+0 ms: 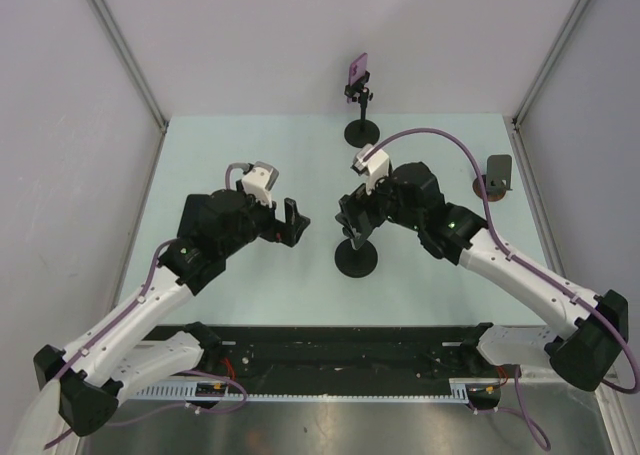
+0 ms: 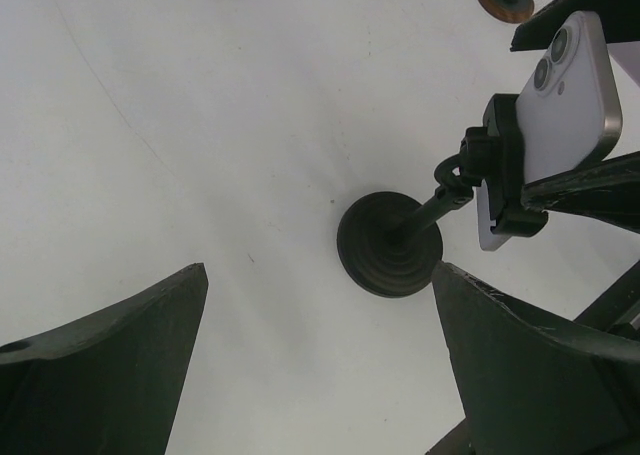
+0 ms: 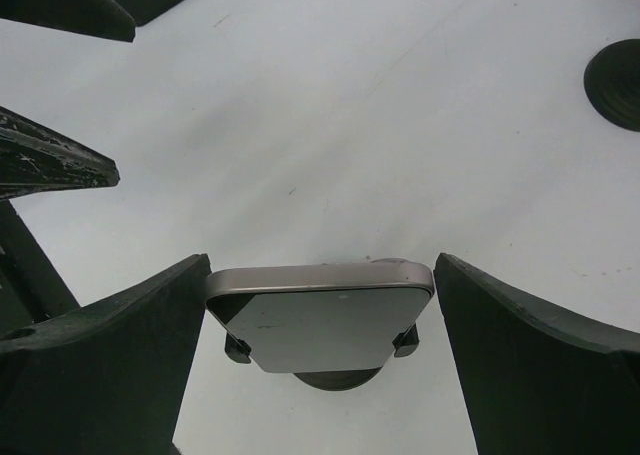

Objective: Remove the phone from the phone stand

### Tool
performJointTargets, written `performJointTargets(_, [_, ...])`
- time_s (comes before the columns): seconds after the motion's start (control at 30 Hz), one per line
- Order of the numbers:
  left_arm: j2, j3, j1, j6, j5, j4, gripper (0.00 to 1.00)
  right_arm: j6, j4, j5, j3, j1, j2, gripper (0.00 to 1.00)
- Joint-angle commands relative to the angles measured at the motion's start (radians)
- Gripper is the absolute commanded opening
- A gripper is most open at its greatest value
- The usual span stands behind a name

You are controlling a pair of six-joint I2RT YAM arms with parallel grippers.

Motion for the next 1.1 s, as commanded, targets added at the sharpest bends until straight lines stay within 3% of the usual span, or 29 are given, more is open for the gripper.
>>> performJointTargets(0.0, [-0.037, -0.021, -0.001, -0.013, 0.03, 0.043, 1.0, -0.001, -0.009, 0.006, 0.026, 0.006, 0.005, 1.0])
performJointTargets(0.37, [-0.075, -0.056, -0.001, -0.018, 0.101, 0.106, 1.0, 0.007, 0.046, 0.066, -0.078, 0.012, -0.009, 0.88])
performJointTargets(0.67, [-0.078, -0.093, -0.018, -0.044, 0.144, 0.196, 1.0, 0.011, 0.063, 0.071, -0.081, 0.023, -0.07, 0.68])
performJointTargets(0.8, [-0.061, -0.107, -0.047, -0.029, 0.167, 0.247, 1.0, 0.025, 0.093, 0.115, -0.081, 0.032, -0.092, 0.47])
performJointTargets(0.83, [-0.057, -0.108, -0.065, -0.01, 0.176, 0.256, 1.0, 0.031, 0.1, 0.124, -0.081, 0.035, -0.095, 0.33])
performJointTargets(0.9, [-0.048, -0.124, -0.09, 0.008, 0.184, 0.285, 1.0, 0.043, 0.12, 0.164, -0.081, 0.047, -0.099, 0.17])
performJointTargets(0.93, [-0.048, -0.136, -0.111, 0.028, 0.188, 0.331, 1.0, 0.05, 0.126, 0.173, -0.081, 0.052, -0.101, 0.04])
performJointTargets(1.07, [-0.037, -0.213, -0.162, 0.043, 0.185, 0.492, 0.99, 0.071, 0.143, 0.207, -0.081, 0.062, -0.09, 0.0])
